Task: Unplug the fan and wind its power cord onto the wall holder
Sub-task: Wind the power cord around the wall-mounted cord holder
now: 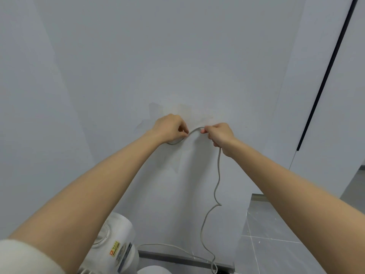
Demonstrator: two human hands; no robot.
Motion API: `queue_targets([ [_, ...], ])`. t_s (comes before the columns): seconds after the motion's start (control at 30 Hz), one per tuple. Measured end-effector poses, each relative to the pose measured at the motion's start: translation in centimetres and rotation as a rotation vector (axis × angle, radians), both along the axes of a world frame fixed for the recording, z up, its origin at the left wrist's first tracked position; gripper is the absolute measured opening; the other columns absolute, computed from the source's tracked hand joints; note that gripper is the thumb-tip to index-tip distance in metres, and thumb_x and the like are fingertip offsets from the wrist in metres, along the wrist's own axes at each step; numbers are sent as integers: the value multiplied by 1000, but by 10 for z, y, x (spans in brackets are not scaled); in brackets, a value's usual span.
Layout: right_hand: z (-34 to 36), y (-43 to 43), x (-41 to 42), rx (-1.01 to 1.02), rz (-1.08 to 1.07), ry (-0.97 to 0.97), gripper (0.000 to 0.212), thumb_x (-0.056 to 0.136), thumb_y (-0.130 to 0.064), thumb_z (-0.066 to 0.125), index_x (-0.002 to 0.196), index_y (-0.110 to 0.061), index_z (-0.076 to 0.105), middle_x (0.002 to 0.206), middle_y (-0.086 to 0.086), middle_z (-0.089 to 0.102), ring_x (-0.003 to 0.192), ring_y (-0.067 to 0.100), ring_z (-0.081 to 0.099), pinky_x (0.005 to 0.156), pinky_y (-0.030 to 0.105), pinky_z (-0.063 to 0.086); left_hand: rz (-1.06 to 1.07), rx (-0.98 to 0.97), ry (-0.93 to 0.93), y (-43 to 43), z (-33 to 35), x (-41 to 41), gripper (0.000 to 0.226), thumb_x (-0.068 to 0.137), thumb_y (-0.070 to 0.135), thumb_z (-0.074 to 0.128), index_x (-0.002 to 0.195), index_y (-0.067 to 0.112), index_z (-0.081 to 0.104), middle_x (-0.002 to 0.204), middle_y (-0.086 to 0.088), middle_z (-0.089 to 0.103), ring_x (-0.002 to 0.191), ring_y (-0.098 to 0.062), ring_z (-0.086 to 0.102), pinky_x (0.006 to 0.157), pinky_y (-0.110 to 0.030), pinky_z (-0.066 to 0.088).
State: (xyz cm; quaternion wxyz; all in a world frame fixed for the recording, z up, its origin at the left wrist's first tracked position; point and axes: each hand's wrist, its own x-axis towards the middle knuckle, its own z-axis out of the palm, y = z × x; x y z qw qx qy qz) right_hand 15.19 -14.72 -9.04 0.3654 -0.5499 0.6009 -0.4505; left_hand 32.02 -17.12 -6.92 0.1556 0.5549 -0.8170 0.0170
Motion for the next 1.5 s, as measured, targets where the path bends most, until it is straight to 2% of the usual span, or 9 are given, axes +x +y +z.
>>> queue_targets([
  [0.13, -4, -1, -1, -67, 1, -40, 31, 96, -20, 48, 68, -19, 63, 58, 0, 45, 51, 15, 37, 49, 22, 31, 34, -115, -27, -6, 1, -12, 18, 77, 35, 73, 90, 23, 75, 94, 3, 74, 91, -20, 66, 68, -27, 42],
  [0.33, -7, -2, -8, -157, -62, -40, 34, 96, -30, 48, 65, -23, 59, 62, -2, 48, 55, 13, 41, 53, 24, 32, 77, -186, -8, -14, -2, -17, 14, 76, 33, 70, 84, 22, 74, 92, -1, 74, 90, -26, 66, 67, -27, 42],
  [0.47, -7, 3, -7, -184, -93, -69, 37, 95, -36, 50, 62, -21, 55, 60, -1, 43, 54, 14, 39, 54, 25, 32, 66, -178, 45, -13, -7, -11, 13, 79, 25, 62, 81, 15, 69, 91, -6, 72, 89, -30, 65, 72, -33, 50],
  [0.6, 0, 8, -4, -175, -49, -103, 36, 93, -36, 54, 61, -19, 54, 57, -3, 40, 57, 14, 39, 55, 25, 32, 104, -201, 160, -12, -6, 6, 10, 79, 23, 58, 84, 17, 64, 89, -3, 71, 87, -27, 64, 74, -35, 51],
  [0.8, 4, 16, 7, -135, 60, -111, 31, 92, -32, 56, 65, -16, 54, 58, -2, 39, 52, 13, 34, 49, 25, 28, 123, -237, 219, -4, -1, 19, 16, 81, 22, 57, 90, 24, 70, 91, 6, 73, 89, -19, 64, 68, -26, 42],
  [1.07, -3, 20, 19, -116, 230, -7, 22, 87, -18, 51, 72, -18, 67, 56, -2, 42, 49, 11, 32, 46, 22, 24, 97, -89, 340, -5, 5, 55, 11, 79, 31, 69, 88, 33, 75, 89, 10, 74, 84, -10, 66, 69, -26, 44],
  [1.27, -10, 19, 31, -177, 359, 55, 21, 91, -28, 56, 85, -22, 75, 57, -3, 47, 43, 1, 39, 43, 18, 26, 10, -82, 282, -11, 2, 83, 8, 77, 30, 74, 85, 30, 76, 92, 10, 73, 87, -11, 63, 75, -31, 46],
  [1.4, -16, 17, 40, -208, 407, 85, 26, 95, -22, 51, 96, -17, 77, 50, -11, 52, 50, 4, 42, 46, 16, 29, -36, -178, 110, -14, -5, 90, 16, 85, 27, 66, 99, 30, 74, 99, 9, 70, 90, -13, 61, 69, -25, 38],
  [1.5, -16, 18, 47, -234, 441, 126, 26, 95, -25, 51, 94, -21, 77, 55, -3, 55, 55, 10, 39, 53, 21, 29, -66, -260, -25, -12, -8, 96, 19, 88, 24, 63, 102, 30, 73, 100, 5, 71, 91, -19, 62, 69, -29, 42],
])
